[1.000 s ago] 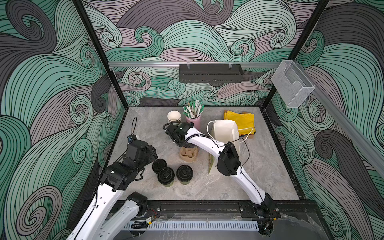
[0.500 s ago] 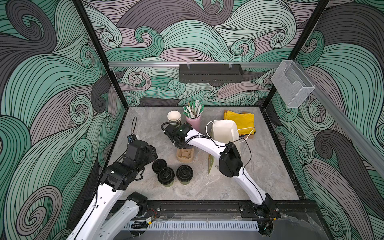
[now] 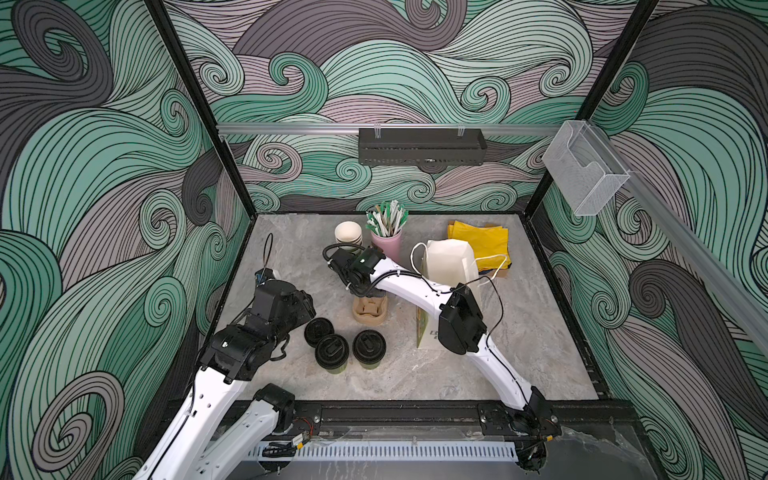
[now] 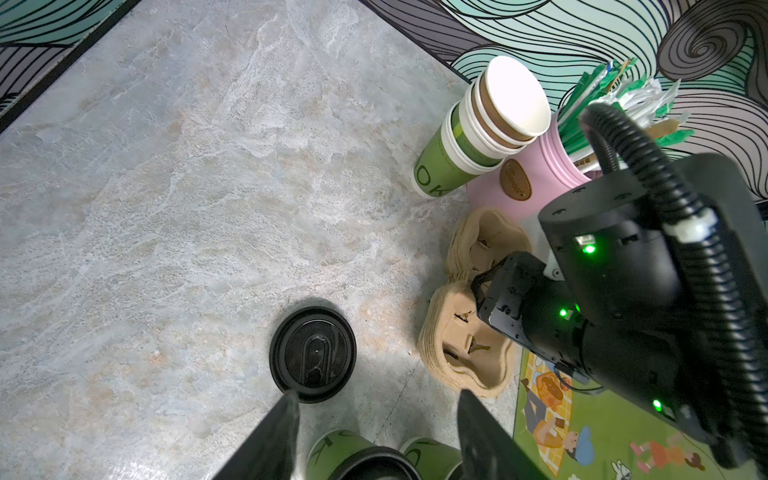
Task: Pack the takeout coffee
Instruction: 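Lift the top cup carrier off the stack with the right gripper, then carry the cup carrier toward the white paper bag with the right gripper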
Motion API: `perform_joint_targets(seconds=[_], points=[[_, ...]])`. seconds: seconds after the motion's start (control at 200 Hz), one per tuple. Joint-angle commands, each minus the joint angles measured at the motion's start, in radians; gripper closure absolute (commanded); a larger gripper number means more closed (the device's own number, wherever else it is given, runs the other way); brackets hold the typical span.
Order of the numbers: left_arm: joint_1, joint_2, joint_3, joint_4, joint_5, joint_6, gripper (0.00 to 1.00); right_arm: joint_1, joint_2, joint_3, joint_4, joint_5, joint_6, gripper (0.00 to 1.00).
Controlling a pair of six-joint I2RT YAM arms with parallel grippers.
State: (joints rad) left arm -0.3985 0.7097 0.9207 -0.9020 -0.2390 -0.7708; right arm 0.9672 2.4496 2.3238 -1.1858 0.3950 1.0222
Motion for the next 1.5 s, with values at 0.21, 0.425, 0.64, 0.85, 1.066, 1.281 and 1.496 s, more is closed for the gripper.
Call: perform_joint_targets(seconds=[0.21,0.425,0.64,0.85,1.066,1.281,1.496], points=[[0.006,-0.008,0.000,0.009,-0.002,0.004,0.38,-0.003,-0.022,0.003,-0.008,-0.009,0.002,0.71],[0.004,-0.017,0.002,0.009,-0.011,0.002,0.38,-0.001,-0.056,0.008,-0.008,-0.008,-0.026,0.73],[0.004,-0.037,0.004,0.007,-0.035,-0.006,0.39,0.005,-0.097,0.008,-0.008,-0.020,-0.047,0.74],[0.005,-0.049,0.002,0.002,-0.045,-0.012,0.40,0.008,-0.107,0.019,-0.008,-0.026,-0.060,0.74],[0.005,-0.055,0.001,0.003,-0.054,-0.015,0.40,0.018,-0.123,0.051,-0.008,-0.036,-0.086,0.74],[0.005,-0.065,0.005,0.004,-0.066,-0.020,0.40,0.034,-0.162,0.069,0.000,-0.047,-0.114,0.74],[0.005,-0.069,0.011,0.006,-0.073,-0.022,0.41,0.057,-0.209,0.091,0.012,-0.066,-0.162,0.74]])
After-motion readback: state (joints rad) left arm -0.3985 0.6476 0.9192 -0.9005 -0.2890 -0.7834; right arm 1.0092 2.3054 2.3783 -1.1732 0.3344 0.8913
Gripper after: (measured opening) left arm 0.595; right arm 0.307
